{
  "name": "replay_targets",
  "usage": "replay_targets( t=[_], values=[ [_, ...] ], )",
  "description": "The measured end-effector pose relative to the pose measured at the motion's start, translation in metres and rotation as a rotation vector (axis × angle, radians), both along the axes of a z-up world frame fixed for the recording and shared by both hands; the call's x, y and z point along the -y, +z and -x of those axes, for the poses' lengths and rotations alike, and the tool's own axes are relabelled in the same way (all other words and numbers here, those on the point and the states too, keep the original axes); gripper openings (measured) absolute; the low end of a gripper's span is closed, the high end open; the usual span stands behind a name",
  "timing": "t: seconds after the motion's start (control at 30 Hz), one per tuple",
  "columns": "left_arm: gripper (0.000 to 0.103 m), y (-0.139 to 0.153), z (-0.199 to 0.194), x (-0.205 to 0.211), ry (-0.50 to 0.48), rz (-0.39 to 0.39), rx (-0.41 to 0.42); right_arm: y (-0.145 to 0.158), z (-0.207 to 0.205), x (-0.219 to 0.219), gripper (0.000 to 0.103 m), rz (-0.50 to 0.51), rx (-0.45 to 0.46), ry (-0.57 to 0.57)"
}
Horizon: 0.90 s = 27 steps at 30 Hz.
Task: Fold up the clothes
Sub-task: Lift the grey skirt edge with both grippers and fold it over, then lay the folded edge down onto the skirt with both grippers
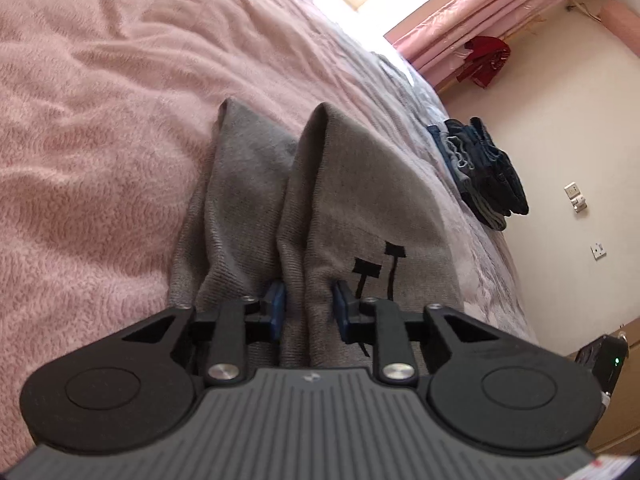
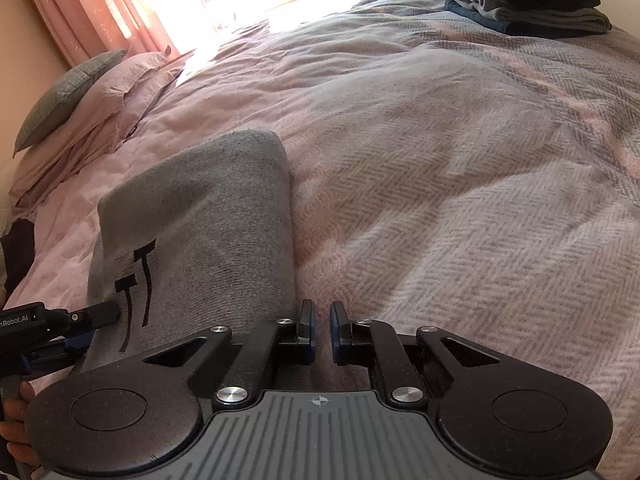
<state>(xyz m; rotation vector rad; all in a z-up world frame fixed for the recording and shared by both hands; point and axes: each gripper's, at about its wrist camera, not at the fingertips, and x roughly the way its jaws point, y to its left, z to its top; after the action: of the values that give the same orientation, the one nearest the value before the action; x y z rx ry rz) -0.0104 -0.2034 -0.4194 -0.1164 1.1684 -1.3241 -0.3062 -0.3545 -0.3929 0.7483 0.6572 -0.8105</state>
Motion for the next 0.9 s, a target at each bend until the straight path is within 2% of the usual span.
replay_targets(
  t=[0.07, 0.17, 0.23, 0.37, 0.5, 0.63, 0.7, 0.77, 0.83, 0.9],
  values=[
    [0.006, 0.012, 0.003, -0.006, -0.004, 0.039, 0.034, 0.003, -0.002, -0.001, 0.004, 0.004, -0.01, 0.0],
    [0.004, 0.035, 0.004, -0.018, 0.024, 0.101, 0.122, 0.012, -0.016, -0.009, 0.0, 0.042, -0.034, 0.055],
    [0.004, 0.045, 0.001, -0.027, 0.04, 0.126, 0.182, 0.018, -0.033, -0.019, 0.0, 0.094, -0.098, 0.097],
    [0.004, 0.034, -0.007, -0.037, 0.069, 0.07, 0.175, 0.019, -0.066, -0.043, 0.0, 0.23, -0.209, 0.177],
    [0.004, 0.031, -0.013, -0.053, 0.12, 0.092, 0.134, 0.013, -0.085, -0.059, 0.0, 0.326, -0.294, 0.223],
    [0.004, 0.031, -0.015, -0.068, 0.157, 0.09, 0.163, 0.012, -0.089, -0.063, 0.0, 0.364, -0.28, 0.271],
    [0.004, 0.017, -0.018, -0.065, 0.167, 0.034, 0.16, 0.009, -0.094, -0.062, 0.0, 0.374, -0.268, 0.295],
    [0.006, 0.003, -0.016, -0.057, 0.166, -0.025, 0.192, 0.001, -0.101, -0.061, 0.0, 0.382, -0.291, 0.312],
    [0.007, 0.004, -0.015, -0.053, 0.161, -0.033, 0.204, -0.007, -0.105, -0.062, 0.0, 0.408, -0.311, 0.325],
    [0.018, 0.008, -0.022, -0.054, 0.167, -0.027, 0.162, -0.007, -0.102, -0.063, 0.0, 0.424, -0.303, 0.337]
  ],
)
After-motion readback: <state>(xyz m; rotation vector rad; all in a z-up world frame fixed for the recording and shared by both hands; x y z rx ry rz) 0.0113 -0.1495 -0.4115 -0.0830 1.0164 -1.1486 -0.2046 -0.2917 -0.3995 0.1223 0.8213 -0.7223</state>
